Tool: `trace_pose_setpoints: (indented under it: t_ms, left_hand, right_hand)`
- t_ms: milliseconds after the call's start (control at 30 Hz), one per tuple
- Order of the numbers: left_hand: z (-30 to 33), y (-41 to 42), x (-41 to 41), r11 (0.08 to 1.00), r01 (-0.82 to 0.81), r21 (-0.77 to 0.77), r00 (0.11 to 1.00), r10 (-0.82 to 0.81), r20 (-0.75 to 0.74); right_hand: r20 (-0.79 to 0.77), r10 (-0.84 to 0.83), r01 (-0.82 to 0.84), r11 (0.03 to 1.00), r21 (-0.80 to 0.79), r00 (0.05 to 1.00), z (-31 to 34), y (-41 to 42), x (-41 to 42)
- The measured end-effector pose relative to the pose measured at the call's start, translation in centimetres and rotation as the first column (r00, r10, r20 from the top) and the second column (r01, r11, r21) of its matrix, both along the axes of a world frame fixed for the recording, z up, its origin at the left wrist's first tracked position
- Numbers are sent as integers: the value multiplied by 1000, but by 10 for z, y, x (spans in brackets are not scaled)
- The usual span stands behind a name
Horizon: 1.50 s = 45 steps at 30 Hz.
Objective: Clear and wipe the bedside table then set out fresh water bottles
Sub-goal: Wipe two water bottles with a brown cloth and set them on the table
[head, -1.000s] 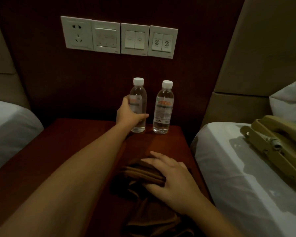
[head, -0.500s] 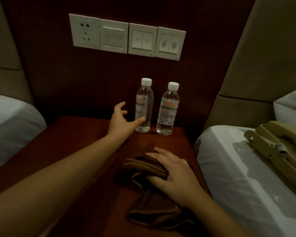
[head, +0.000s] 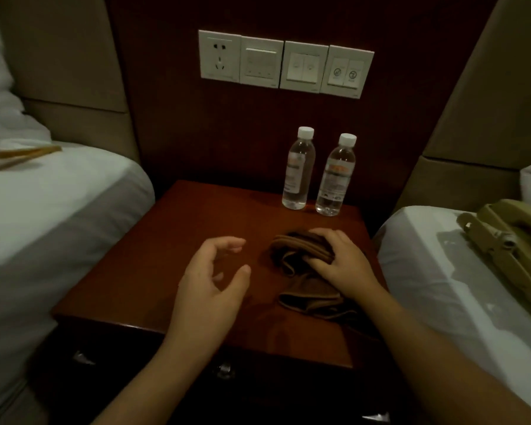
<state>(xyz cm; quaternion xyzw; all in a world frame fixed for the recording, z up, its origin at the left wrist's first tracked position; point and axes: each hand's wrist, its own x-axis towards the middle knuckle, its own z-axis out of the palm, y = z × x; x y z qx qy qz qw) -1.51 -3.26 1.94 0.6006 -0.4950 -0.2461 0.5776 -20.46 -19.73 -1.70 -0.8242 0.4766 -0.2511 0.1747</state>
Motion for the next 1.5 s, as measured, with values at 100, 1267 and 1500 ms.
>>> trace_pose_setpoints:
  t_ms: [100, 1267, 1500]
  left_hand:
    - [-3, 34, 4, 1000, 8, -5, 999, -7, 44]
    - [-305, 203, 159, 732, -36, 681, 568, 575, -589]
    - [-400, 193, 209, 550, -70, 832, 766, 565, -308]
  right_hand:
    - [23, -18, 18, 1000, -19, 1000, 1, 4, -1]
    - [260, 447, -463, 440, 769, 856, -332, 246, 190]
    - [-35, 485, -421, 790, 446, 874, -394, 279, 212]
